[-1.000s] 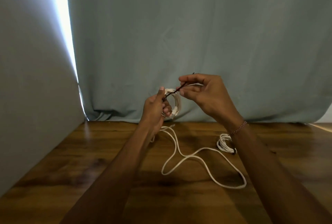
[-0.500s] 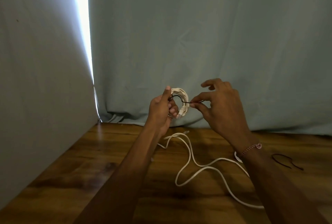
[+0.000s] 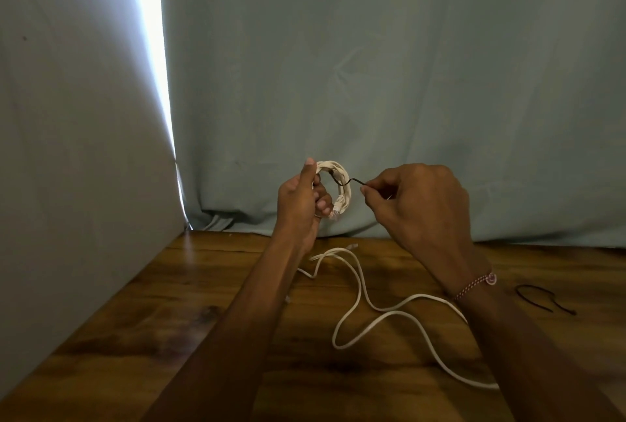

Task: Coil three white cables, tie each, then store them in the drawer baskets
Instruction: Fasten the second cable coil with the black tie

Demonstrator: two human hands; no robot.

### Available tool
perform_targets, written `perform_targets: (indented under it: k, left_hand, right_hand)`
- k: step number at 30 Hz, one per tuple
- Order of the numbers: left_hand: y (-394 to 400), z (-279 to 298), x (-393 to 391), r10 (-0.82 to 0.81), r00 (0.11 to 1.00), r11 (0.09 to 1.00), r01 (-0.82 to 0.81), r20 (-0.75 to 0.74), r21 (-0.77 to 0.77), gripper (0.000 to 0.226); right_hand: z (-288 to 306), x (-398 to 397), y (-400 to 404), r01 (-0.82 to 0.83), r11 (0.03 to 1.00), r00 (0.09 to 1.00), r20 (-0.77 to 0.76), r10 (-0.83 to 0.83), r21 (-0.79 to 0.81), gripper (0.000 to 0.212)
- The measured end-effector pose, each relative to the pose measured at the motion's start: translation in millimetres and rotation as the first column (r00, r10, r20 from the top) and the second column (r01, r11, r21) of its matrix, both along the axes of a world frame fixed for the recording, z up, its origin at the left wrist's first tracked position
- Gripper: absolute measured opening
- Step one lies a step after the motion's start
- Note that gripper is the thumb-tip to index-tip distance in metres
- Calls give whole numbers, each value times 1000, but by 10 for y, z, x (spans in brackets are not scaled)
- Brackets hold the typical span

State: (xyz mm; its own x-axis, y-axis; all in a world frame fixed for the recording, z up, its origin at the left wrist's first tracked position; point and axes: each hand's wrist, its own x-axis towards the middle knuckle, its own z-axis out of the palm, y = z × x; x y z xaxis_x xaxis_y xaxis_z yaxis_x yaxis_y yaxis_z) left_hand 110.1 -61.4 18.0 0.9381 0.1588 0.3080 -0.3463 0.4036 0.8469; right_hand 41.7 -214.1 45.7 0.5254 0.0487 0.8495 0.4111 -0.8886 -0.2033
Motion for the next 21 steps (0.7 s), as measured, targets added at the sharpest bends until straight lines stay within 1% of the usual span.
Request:
perform_targets:
  k: [3, 6, 10, 13, 16, 21]
  left_hand:
    - [-40, 5, -24, 40, 999, 998, -41, 23, 43, 39]
    - [-93, 4, -34, 89, 994, 988, -96, 56, 124, 40]
    - [-178, -6, -70, 126, 985, 963, -149, 114, 224, 42]
    - [-230, 0, -109, 101, 986, 963, -130, 131, 237, 40]
    - [-278, 3, -143, 83, 987, 960, -116, 136, 255, 39]
    - [-342, 5, -184, 30, 994, 971, -54, 103, 233, 40]
  right_hand:
    - [-30, 0, 44, 39, 999, 998, -45, -40, -30, 24]
    - [-74, 24, 95, 83, 996, 995, -47, -85, -45, 24]
    - [-146, 91, 137, 145, 988, 989, 50, -142, -59, 23]
    - [-195, 150, 133, 175, 984, 977, 127, -169, -41, 24]
    - [-237, 200, 115, 163, 986, 972, 178, -156, -25, 24]
    - [-264, 241, 71, 166, 986, 953, 260, -154, -27, 27]
